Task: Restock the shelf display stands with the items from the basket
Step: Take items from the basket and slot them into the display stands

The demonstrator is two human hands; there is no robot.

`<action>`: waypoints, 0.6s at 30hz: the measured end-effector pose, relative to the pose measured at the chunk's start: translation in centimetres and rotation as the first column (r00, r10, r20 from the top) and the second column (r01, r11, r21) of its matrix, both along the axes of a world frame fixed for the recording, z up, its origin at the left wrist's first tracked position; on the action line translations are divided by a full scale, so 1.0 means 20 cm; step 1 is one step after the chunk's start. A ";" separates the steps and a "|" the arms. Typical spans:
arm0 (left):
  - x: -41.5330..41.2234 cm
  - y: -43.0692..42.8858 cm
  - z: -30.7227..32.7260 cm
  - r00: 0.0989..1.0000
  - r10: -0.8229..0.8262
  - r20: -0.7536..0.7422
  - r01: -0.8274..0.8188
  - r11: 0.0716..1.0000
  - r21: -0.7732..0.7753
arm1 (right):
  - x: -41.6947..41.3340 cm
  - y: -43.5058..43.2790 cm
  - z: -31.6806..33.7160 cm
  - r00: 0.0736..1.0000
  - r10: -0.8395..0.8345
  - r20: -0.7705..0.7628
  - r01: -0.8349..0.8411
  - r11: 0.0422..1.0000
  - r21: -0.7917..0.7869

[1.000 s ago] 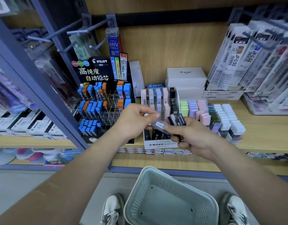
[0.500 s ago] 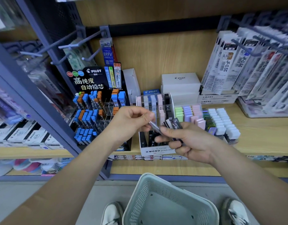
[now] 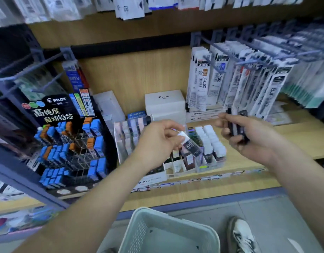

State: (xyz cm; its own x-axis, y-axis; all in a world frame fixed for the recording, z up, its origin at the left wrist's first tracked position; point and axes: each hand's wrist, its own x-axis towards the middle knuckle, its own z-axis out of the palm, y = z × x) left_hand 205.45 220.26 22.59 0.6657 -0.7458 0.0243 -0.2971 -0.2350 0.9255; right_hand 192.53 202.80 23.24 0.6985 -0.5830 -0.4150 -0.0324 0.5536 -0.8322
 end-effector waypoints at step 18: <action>-0.17 -0.43 -0.40 0.579 -0.308 0.755 0.012 0.929 0.369 | -0.16 -0.13 -0.08 0.999 0.027 -0.041 -0.028 0.999 -0.018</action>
State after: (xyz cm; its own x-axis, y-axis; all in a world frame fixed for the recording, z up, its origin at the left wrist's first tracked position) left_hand 202.12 211.71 14.61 0.3569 -0.9027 0.2401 -0.9292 -0.3167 0.1907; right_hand 189.25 200.11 21.73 0.6972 -0.5718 -0.4323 -0.0813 0.5361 -0.8402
